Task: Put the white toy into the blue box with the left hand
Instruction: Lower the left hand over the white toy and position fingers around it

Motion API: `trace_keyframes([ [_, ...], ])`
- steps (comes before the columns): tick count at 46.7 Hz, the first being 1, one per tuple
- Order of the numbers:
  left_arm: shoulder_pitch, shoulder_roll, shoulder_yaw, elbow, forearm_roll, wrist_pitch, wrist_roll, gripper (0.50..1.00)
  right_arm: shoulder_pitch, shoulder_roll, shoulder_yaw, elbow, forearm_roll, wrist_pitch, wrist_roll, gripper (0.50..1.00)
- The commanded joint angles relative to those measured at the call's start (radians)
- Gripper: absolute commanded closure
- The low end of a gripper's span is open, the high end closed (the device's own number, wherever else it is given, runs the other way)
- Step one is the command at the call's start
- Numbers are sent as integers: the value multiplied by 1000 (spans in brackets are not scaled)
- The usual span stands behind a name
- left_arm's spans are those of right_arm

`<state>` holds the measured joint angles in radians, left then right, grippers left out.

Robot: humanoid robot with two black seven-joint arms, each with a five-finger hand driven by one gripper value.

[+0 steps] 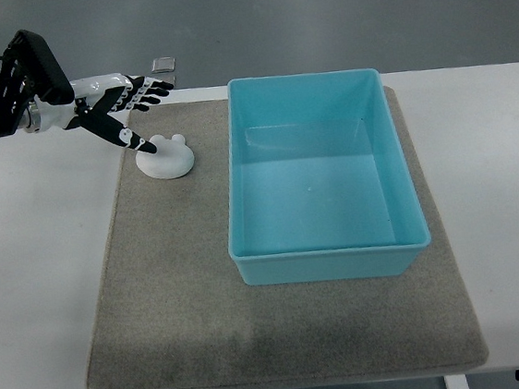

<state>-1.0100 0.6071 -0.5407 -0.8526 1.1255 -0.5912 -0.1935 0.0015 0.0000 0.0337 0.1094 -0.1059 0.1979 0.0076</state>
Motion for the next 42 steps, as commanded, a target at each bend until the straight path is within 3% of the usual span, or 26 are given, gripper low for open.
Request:
trace_keyframes([
  [1, -13, -3, 28, -26, 69, 24, 0, 504, 0, 0, 0, 0, 0, 0, 0, 564],
  [14, -21, -13, 54, -39, 232, 100, 0, 504, 0, 0, 0, 0, 0, 0, 0, 564],
  [42, -22, -49, 110, -29, 307, 119, 2, 504, 0, 0, 0, 0, 0, 0, 0, 564],
])
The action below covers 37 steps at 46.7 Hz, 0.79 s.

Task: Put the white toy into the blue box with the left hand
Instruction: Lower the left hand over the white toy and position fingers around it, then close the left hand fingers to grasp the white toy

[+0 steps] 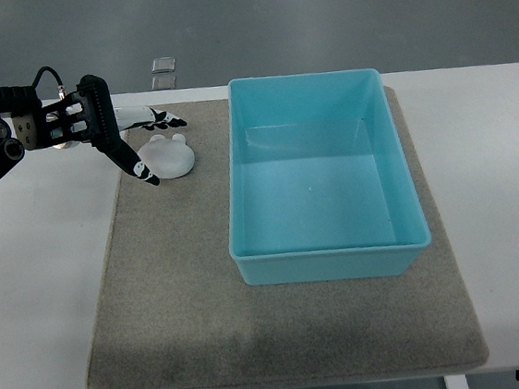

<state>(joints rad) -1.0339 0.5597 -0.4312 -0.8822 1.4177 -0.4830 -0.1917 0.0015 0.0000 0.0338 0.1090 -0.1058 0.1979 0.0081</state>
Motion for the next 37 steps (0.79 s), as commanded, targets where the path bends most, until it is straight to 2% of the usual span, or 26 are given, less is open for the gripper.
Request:
trace_keyframes([
  [1, 3, -1, 0, 0, 18, 18, 0, 506, 0, 0, 0, 0, 0, 0, 0, 564],
  [8, 0, -1, 23, 2, 26, 52, 0, 506, 0, 0, 0, 0, 0, 0, 0, 564],
  [28, 8, -1, 29, 0, 26, 53, 0, 519, 0, 0, 0, 0, 0, 0, 0, 564],
  [33, 8, -3, 35, -1, 26, 53, 0, 531, 0, 0, 0, 0, 0, 0, 0, 564],
  [37, 3, -24, 46, 0, 26, 53, 0, 566, 0, 0, 0, 0, 0, 0, 0, 564],
])
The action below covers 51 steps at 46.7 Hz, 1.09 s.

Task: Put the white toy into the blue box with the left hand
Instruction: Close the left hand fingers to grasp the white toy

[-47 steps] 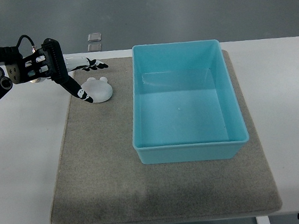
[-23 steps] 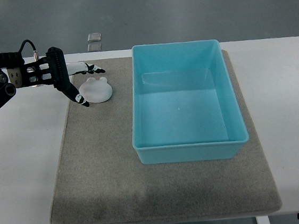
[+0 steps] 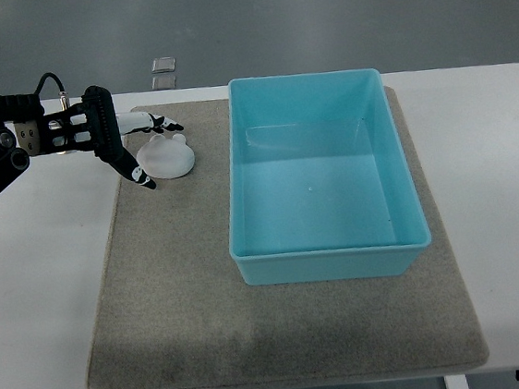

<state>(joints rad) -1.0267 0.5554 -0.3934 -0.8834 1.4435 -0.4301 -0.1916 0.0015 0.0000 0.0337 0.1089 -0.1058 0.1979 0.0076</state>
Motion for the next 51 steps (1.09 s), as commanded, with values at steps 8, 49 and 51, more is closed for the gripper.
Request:
trace_keyframes([
  [8, -3, -51, 11, 1, 0, 1, 0, 634, 0, 0, 0, 0, 0, 0, 0, 564],
  [49, -23, -43, 10, 0, 38, 2, -2, 1000, 0, 0, 0, 0, 0, 0, 0, 564],
  [51, -24, -43, 10, 0, 38, 10, -2, 1000, 0, 0, 0, 0, 0, 0, 0, 564],
])
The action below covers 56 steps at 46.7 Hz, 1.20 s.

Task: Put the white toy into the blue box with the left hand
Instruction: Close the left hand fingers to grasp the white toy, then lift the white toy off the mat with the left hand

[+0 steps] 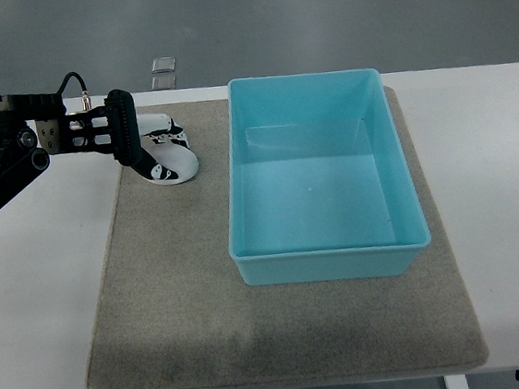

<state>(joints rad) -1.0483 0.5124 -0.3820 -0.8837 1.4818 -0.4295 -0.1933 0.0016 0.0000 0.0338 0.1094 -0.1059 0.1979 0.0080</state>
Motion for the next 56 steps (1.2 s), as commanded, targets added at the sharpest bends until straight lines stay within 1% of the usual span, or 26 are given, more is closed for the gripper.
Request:
trace_keyframes([
  [1, -2, 0, -2, 0, -2, 17, 0, 1000, 0, 0, 0, 1, 0, 0, 0, 564],
  [9, -4, 3, -2, 0, -2, 66, 0, 1000, 0, 0, 0, -1, 0, 0, 0, 564],
  [15, -9, 9, -11, -3, -2, 69, 0, 1000, 0, 0, 0, 1, 0, 0, 1, 564],
  [25, -47, 47, -18, -18, -3, 67, -1, 1000, 0, 0, 0, -1, 0, 0, 0, 564],
  [39, -104, 156, -63, -118, -9, 61, -20, 1000, 0, 0, 0, 1, 0, 0, 0, 564],
  [50, -113, 186, -103, -199, -17, 57, -21, 1000, 0, 0, 0, 1, 0, 0, 0, 564],
  [56, -140, 182, -100, -218, -17, 49, -21, 1000, 0, 0, 0, -1, 0, 0, 1, 564],
])
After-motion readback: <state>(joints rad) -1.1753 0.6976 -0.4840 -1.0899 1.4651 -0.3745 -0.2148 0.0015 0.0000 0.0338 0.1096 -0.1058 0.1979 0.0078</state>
